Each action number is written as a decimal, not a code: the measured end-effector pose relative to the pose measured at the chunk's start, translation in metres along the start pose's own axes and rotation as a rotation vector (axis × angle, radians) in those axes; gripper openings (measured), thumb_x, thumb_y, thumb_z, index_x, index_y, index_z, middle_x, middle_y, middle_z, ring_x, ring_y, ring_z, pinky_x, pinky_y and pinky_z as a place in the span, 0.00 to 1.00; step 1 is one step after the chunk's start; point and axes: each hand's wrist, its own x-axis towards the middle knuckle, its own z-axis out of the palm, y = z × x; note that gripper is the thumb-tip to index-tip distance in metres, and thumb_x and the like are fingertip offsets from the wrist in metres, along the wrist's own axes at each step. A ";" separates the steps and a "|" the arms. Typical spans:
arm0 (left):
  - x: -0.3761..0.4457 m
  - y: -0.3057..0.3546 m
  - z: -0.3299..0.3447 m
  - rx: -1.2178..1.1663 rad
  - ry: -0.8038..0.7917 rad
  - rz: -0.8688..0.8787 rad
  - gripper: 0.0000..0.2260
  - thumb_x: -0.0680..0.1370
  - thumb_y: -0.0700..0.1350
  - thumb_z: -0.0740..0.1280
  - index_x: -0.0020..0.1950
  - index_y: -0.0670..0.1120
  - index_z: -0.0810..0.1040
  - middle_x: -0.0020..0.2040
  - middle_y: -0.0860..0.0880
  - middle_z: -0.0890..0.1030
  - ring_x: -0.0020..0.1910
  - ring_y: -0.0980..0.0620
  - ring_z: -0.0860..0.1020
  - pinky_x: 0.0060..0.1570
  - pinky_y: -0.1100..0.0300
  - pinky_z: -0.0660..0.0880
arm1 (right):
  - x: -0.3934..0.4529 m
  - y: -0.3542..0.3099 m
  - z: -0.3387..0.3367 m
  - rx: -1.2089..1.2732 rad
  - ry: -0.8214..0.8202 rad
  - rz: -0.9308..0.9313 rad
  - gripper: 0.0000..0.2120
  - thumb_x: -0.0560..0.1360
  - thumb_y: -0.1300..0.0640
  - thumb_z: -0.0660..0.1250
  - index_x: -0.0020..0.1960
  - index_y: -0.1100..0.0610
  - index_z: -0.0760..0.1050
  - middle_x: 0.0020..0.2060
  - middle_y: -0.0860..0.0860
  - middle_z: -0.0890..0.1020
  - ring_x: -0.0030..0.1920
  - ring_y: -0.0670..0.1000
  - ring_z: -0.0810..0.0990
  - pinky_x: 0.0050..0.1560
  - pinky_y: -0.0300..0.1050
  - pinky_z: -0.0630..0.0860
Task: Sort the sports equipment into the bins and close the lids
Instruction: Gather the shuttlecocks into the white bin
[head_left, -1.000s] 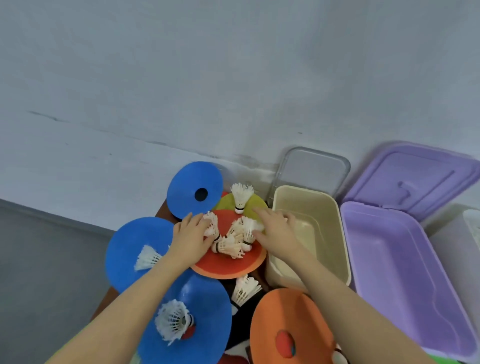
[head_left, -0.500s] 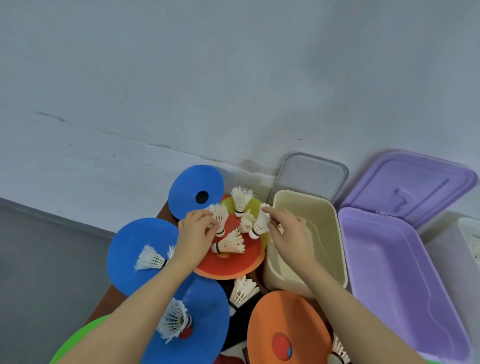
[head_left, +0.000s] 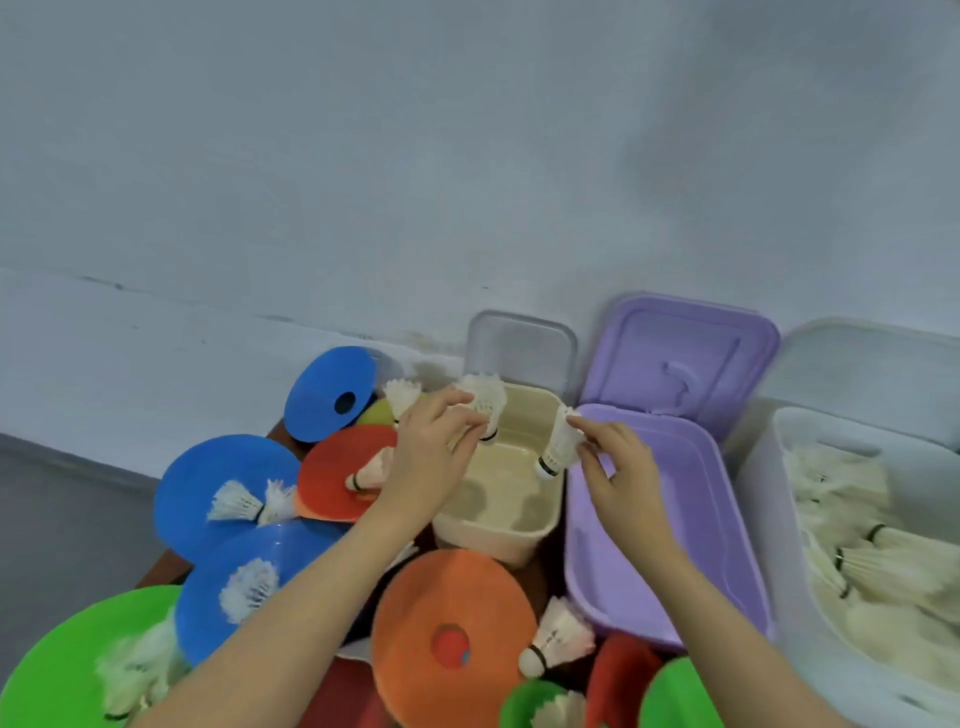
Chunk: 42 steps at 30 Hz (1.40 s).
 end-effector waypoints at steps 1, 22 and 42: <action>-0.002 0.016 0.013 -0.019 0.000 0.012 0.10 0.74 0.48 0.65 0.43 0.43 0.81 0.51 0.45 0.79 0.52 0.47 0.77 0.51 0.46 0.75 | -0.006 0.007 -0.018 0.010 0.017 0.002 0.15 0.74 0.62 0.61 0.58 0.54 0.78 0.43 0.49 0.79 0.44 0.48 0.76 0.47 0.55 0.74; -0.061 0.260 0.253 -0.072 -0.421 0.158 0.03 0.76 0.38 0.64 0.45 0.39 0.76 0.61 0.42 0.74 0.52 0.43 0.77 0.51 0.52 0.72 | -0.111 0.156 -0.302 -0.450 0.147 0.303 0.12 0.76 0.66 0.62 0.55 0.55 0.79 0.46 0.51 0.78 0.49 0.54 0.74 0.51 0.48 0.64; -0.068 0.253 0.266 0.488 -0.871 0.058 0.22 0.82 0.55 0.48 0.72 0.47 0.62 0.77 0.51 0.44 0.76 0.49 0.42 0.72 0.48 0.42 | -0.128 0.176 -0.304 -0.706 -0.639 0.409 0.24 0.81 0.43 0.41 0.76 0.43 0.44 0.76 0.46 0.41 0.75 0.51 0.37 0.72 0.51 0.36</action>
